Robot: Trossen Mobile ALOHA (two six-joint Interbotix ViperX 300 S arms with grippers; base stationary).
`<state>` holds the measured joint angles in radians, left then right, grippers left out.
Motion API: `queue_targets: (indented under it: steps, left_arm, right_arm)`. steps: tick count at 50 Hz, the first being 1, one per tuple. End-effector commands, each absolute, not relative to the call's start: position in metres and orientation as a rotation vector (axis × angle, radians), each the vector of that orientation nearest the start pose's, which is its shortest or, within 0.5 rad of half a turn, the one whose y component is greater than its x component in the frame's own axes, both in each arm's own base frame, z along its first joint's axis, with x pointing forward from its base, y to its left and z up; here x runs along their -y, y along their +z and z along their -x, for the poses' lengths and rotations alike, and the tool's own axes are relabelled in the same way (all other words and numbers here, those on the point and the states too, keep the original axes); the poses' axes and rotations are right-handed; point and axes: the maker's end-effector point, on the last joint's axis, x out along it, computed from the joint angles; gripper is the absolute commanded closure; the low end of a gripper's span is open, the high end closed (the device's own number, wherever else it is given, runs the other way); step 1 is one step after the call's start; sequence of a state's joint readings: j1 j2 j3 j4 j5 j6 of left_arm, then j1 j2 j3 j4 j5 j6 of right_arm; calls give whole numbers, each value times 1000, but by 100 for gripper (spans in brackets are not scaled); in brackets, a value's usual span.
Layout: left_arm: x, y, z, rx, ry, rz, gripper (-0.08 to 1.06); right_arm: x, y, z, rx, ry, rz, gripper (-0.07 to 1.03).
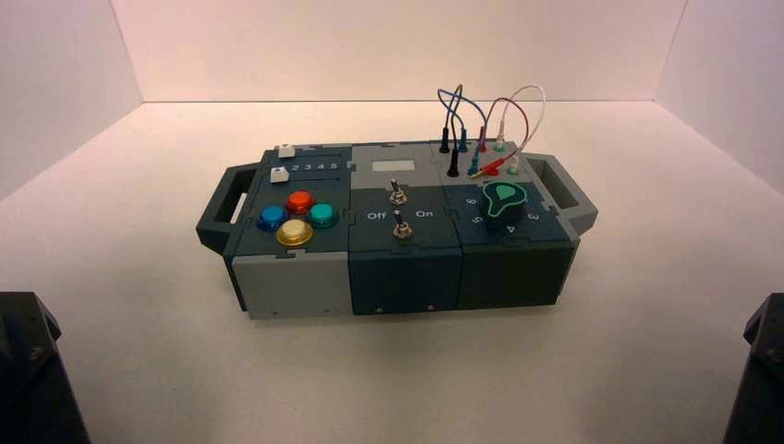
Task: Push the green button with the right gripper.
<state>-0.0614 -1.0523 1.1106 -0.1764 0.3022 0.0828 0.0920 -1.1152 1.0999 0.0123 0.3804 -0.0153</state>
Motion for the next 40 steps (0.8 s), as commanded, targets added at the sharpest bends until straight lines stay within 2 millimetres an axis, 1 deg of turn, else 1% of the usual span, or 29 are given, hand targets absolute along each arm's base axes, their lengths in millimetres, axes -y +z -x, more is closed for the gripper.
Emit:
queue_targets:
  steps: [1, 27, 35, 40]
  left_arm:
    - [24, 261, -236, -335, -102, 77, 101]
    - [25, 259, -236, -342, -103, 75, 101]
    - [30, 258, -236, -355, -123, 73, 101]
    - [38, 256, -235, -387, -159, 65, 101]
  right_arm:
    - [-21, 268, -225, -337, 95, 11, 98]
    - [-22, 267, -225, -342, 96, 8, 98]
    - [-22, 263, -225, -362, 96, 9, 98]
    - [-22, 261, -226, -371, 96, 9, 98]
